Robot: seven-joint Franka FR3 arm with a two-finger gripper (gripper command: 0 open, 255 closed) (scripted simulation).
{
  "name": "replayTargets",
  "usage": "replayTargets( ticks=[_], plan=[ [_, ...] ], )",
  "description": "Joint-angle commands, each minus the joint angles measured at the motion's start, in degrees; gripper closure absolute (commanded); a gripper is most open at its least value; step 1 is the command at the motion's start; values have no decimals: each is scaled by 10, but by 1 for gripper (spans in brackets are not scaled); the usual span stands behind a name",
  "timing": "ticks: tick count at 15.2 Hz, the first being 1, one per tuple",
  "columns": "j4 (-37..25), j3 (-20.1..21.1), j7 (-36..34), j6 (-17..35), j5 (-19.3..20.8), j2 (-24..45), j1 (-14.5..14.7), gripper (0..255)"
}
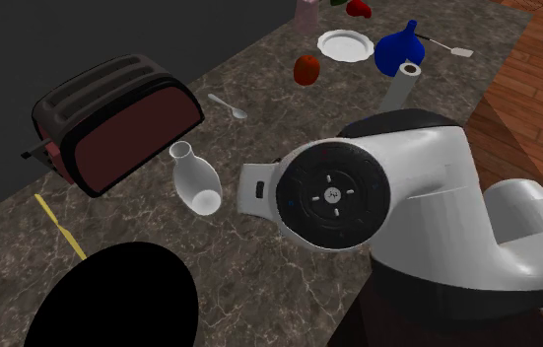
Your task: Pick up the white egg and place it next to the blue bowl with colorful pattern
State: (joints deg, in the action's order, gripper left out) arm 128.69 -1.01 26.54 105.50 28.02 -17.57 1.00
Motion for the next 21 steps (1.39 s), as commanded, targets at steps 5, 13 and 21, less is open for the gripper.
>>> replayTargets(
  ticks=[5, 13, 21],
  plan=[
    [-54, 53, -69, -39, -27, 49, 35, 255],
    [-168, 117, -158, -100, -48, 145, 81, 255],
    [-123, 116, -180, -46, -41, 159, 80, 255]
  ],
)
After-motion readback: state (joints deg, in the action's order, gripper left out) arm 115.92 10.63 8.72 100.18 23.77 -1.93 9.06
